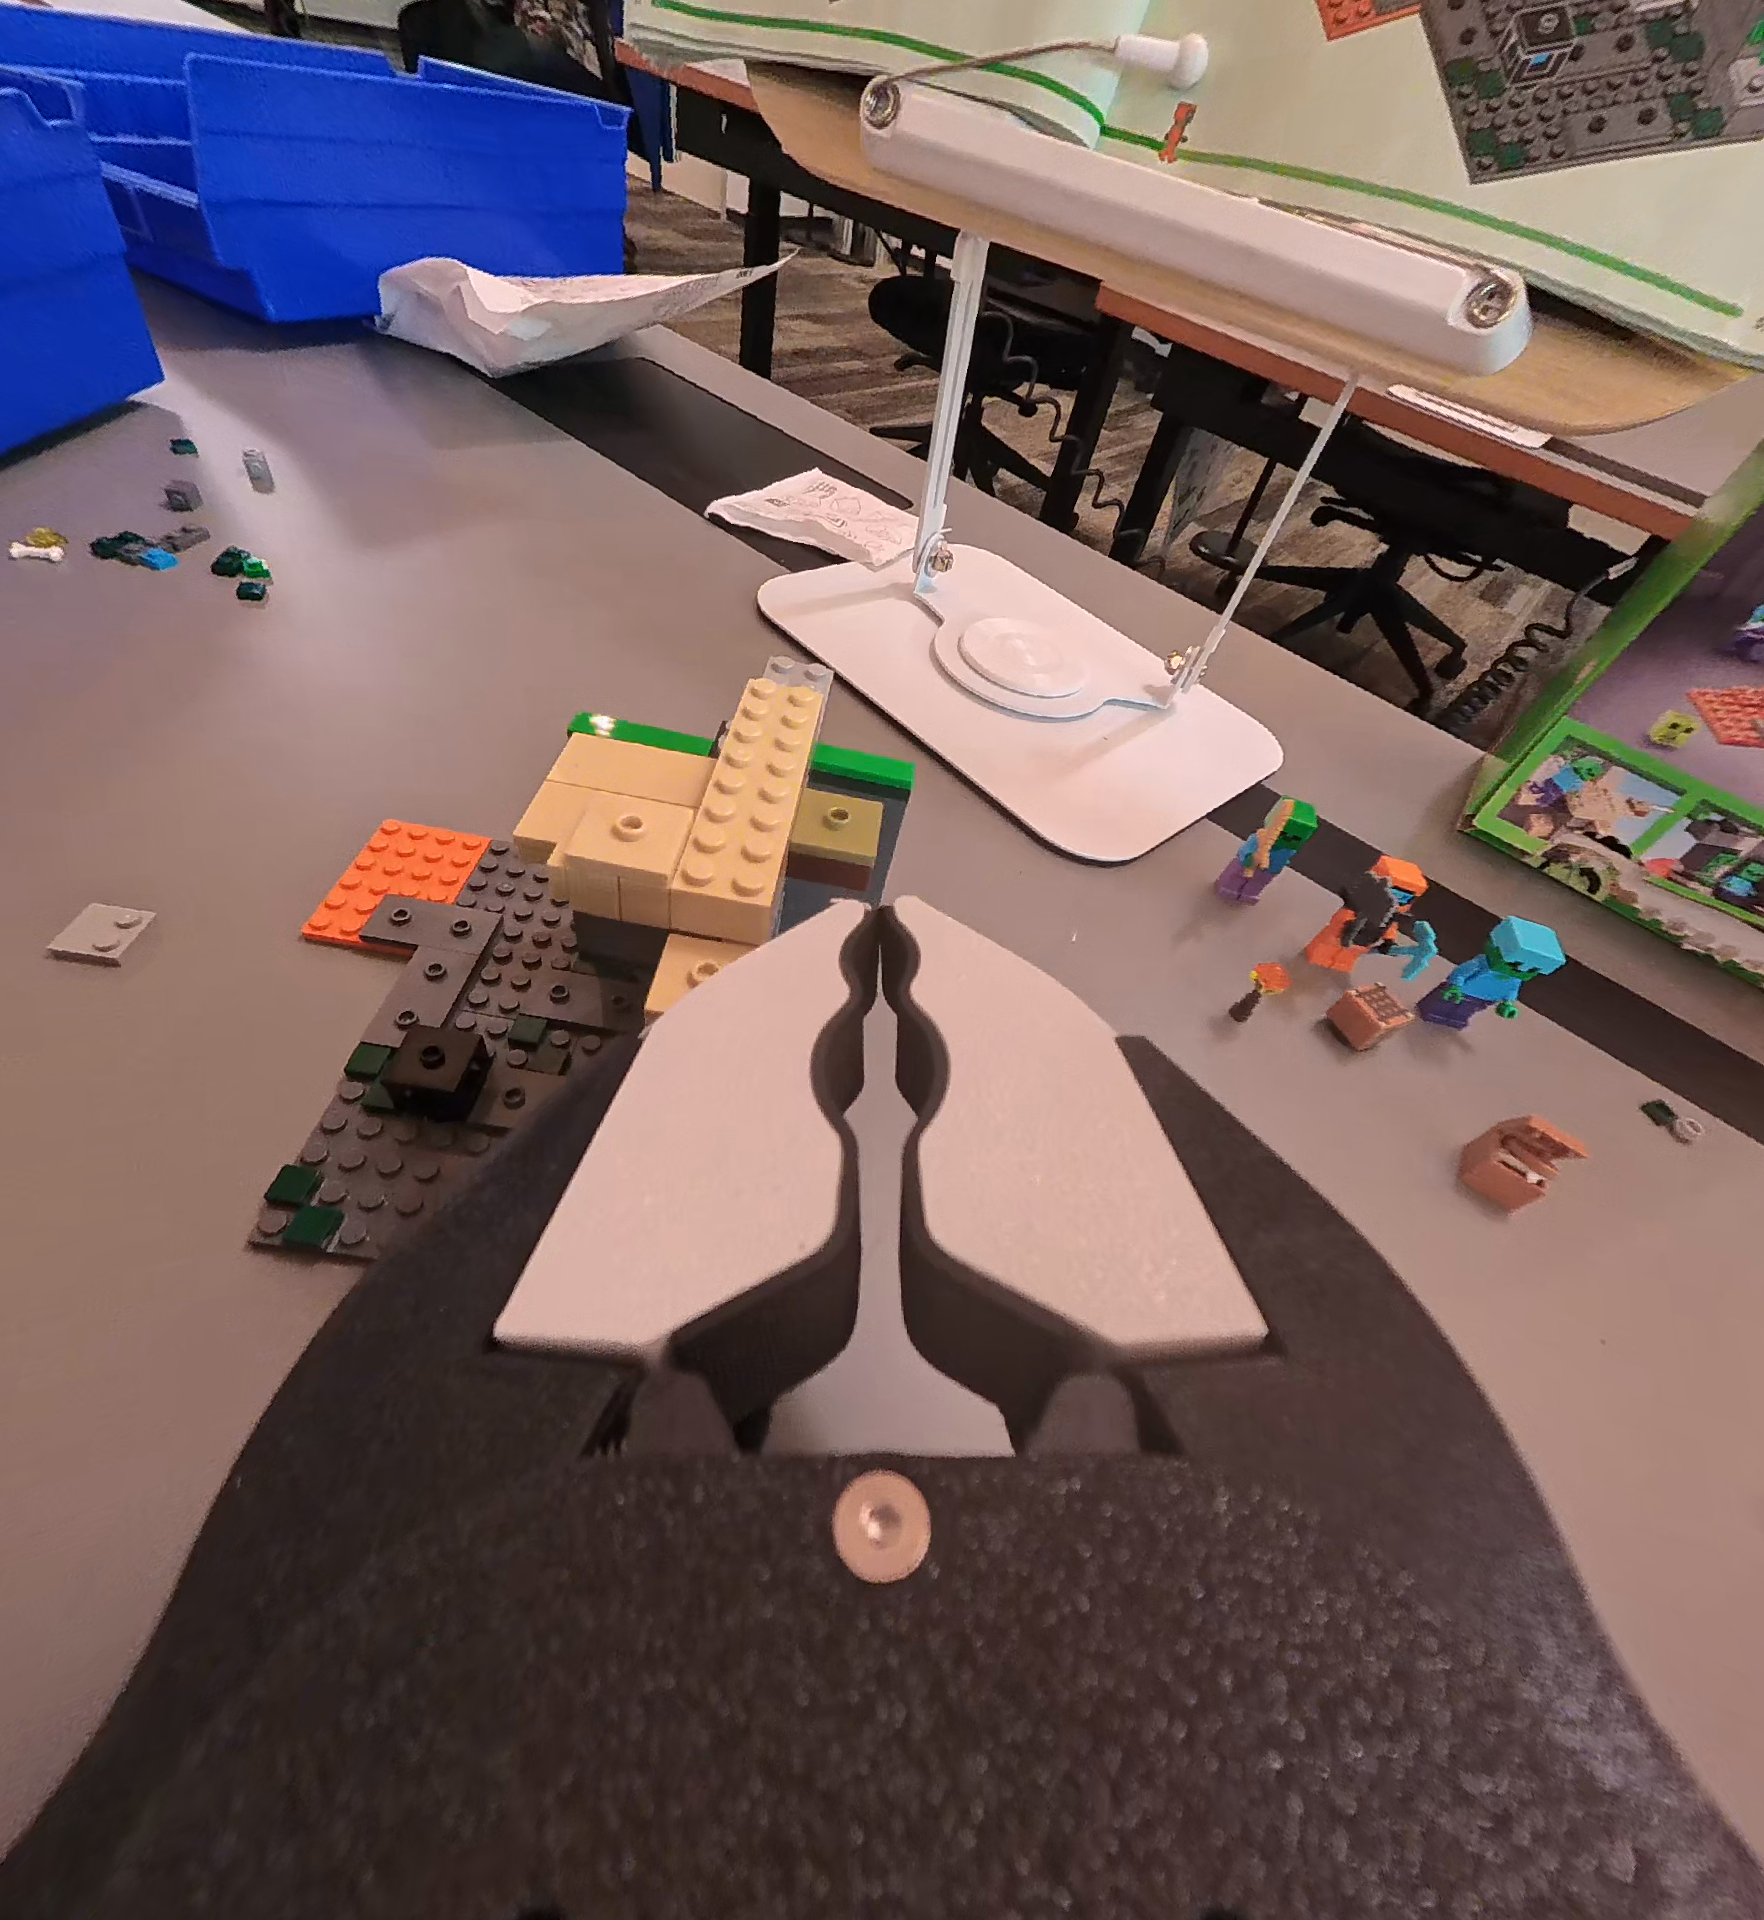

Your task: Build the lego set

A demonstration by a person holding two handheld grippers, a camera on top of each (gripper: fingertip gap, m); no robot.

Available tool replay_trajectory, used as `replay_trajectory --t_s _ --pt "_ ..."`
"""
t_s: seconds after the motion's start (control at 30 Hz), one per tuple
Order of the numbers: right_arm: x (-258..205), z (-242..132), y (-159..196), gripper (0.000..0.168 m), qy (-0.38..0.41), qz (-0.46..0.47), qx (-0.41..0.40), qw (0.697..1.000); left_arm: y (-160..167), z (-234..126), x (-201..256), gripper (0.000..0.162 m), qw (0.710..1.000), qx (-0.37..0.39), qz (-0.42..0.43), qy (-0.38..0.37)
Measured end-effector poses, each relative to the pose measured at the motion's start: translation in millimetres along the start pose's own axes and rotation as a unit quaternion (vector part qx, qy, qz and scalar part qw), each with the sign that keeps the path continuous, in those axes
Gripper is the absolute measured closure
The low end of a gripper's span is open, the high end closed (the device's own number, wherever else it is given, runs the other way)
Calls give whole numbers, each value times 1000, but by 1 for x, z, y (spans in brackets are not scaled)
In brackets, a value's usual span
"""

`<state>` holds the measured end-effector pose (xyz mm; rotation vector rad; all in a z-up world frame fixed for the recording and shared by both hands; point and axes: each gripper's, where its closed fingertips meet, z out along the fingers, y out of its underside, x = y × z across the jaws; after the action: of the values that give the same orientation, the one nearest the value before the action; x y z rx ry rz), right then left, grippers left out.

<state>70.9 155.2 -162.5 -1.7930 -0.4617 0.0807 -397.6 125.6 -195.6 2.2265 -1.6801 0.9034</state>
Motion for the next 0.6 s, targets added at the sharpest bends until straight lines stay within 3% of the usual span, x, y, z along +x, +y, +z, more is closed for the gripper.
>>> replay_trajectory --t_s 0.17,0.4,0.6 --pt "2 -1 -1 168 3 0 1 1000 13 6 -41 157 995 -66 -51 -56" --pt "5 -1 2 168 5 4 -2 1000 7 -23 -89 151 980 -43 -59 -184" --pt "5 0 3 168 4 5 -2 1000 6 -17 -74 142 975 -59 -14 -215"
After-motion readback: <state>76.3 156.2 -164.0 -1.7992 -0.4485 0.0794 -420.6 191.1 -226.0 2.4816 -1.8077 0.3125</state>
